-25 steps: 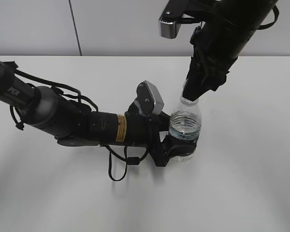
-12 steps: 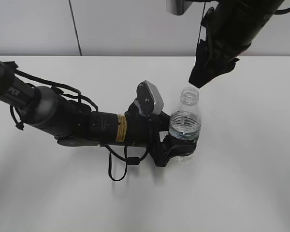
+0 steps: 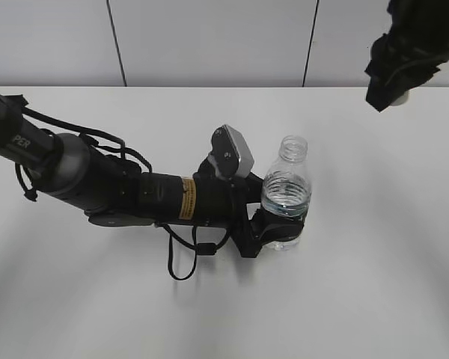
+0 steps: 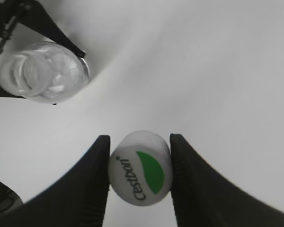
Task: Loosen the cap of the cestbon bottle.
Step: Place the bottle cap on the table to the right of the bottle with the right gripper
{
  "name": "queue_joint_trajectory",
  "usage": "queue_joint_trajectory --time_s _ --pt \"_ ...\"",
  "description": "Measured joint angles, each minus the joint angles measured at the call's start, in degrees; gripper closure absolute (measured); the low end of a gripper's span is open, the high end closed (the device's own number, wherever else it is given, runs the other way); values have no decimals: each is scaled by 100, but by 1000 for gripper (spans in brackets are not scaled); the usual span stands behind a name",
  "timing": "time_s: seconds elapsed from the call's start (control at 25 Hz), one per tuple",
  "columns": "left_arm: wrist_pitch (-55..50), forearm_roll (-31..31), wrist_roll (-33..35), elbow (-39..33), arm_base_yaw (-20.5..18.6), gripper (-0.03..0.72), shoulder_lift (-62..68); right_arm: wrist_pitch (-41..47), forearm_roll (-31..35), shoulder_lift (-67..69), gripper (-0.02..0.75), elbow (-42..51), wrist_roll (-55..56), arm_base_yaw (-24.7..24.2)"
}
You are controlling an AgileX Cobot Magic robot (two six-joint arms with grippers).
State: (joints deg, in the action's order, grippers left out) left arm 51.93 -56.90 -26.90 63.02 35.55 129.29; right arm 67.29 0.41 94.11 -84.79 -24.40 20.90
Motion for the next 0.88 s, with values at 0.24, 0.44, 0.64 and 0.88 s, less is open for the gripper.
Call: queue_joint_trajectory --time_s 0.24,0.44,0.64,0.88 --pt "0 0 0 0 0 176 0 166 70 1 441 0 460 -731" --pt "0 0 0 0 0 176 0 178 255 1 441 0 666 -1239" --pt "0 0 0 0 0 176 0 -69 375 1 441 367 765 -1563" --pt "0 0 0 0 0 176 0 -1056 597 1 442 1987 795 -1644"
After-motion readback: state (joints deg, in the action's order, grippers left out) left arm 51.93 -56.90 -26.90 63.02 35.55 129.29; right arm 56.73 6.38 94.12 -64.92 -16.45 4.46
